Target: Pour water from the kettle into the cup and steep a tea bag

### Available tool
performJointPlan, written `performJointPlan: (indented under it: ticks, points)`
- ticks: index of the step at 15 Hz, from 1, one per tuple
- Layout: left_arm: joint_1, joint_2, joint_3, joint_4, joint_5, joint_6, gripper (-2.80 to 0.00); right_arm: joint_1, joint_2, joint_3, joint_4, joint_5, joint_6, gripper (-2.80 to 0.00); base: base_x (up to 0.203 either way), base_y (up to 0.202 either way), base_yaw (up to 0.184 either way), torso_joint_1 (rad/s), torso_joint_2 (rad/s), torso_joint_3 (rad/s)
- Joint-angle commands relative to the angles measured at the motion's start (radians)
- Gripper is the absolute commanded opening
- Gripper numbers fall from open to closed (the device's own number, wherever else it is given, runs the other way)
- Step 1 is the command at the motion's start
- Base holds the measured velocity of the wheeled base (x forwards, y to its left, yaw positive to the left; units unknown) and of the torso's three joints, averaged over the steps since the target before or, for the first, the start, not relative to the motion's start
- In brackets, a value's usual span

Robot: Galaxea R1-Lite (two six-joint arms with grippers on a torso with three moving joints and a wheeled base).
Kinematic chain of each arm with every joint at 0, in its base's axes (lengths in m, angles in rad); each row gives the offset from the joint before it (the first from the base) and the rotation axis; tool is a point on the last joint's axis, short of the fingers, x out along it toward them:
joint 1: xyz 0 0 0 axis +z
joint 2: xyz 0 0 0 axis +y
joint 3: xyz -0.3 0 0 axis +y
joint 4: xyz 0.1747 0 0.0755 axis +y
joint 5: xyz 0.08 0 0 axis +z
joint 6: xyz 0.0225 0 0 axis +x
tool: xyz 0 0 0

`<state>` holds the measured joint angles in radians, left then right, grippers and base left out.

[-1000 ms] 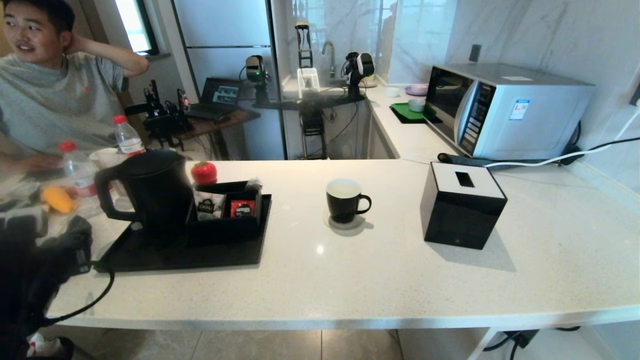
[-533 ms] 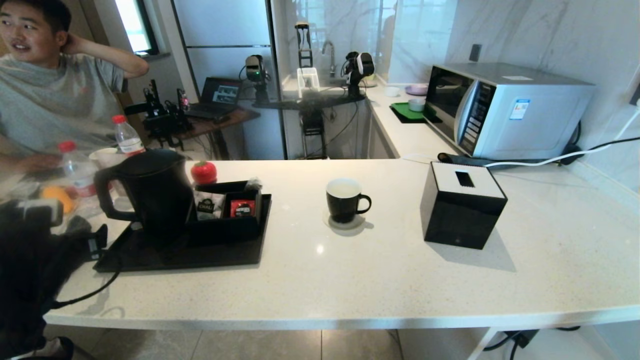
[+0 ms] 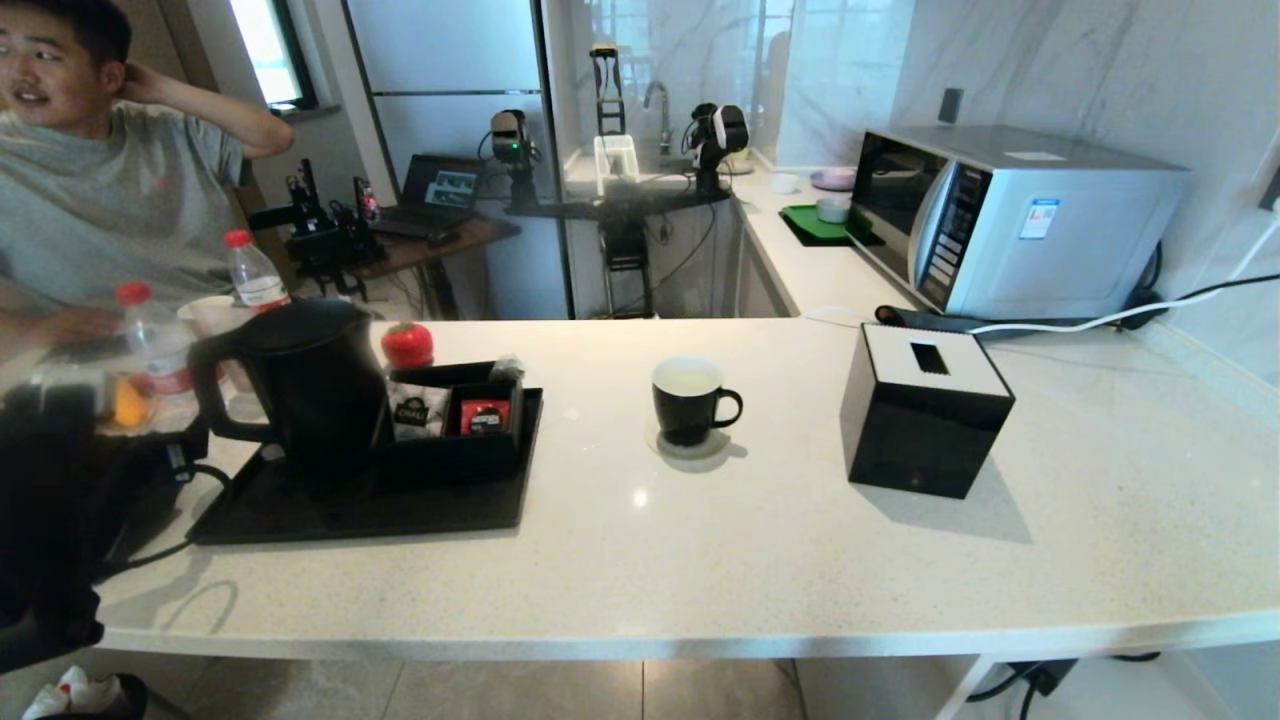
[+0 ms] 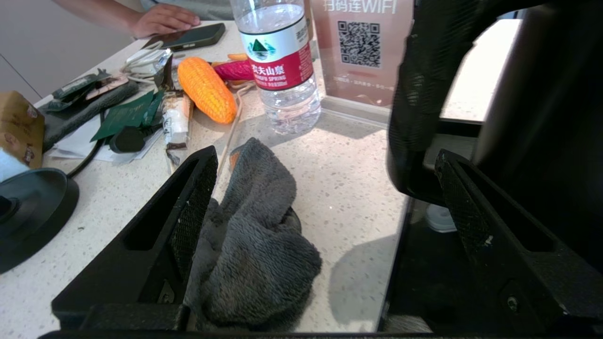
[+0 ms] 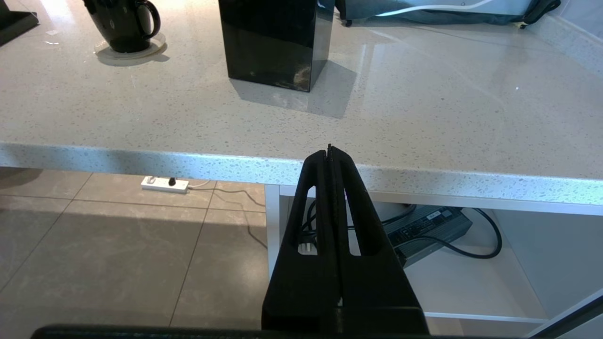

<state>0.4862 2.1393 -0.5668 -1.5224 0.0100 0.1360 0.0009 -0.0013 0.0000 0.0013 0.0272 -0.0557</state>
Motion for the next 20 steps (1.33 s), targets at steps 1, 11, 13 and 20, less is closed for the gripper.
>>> performJointPlan:
  ticks: [1,11,13,20]
  points:
    - [0.008,0.020,-0.018,-0.048,-0.005,0.001,0.00,0.000,0.001,0.000,0.000,0.000,0.000,-2.80,0.000,0.000,0.000,0.000,0.00,0.000]
    - [-0.003,0.111,-0.137,-0.048,-0.007,-0.001,0.00,-0.001,0.001,0.000,0.000,0.000,-0.001,-2.80,0.000,0.000,0.000,0.000,0.00,0.000]
    - [-0.005,0.119,-0.148,-0.048,-0.028,-0.001,0.00,0.000,0.001,0.000,0.000,0.000,-0.001,-2.80,0.000,0.000,0.000,0.000,0.00,0.000]
    - [-0.023,0.125,-0.185,-0.048,-0.051,-0.012,0.00,0.000,0.001,0.000,0.000,0.000,-0.001,-2.80,0.000,0.000,0.000,0.000,0.00,0.000]
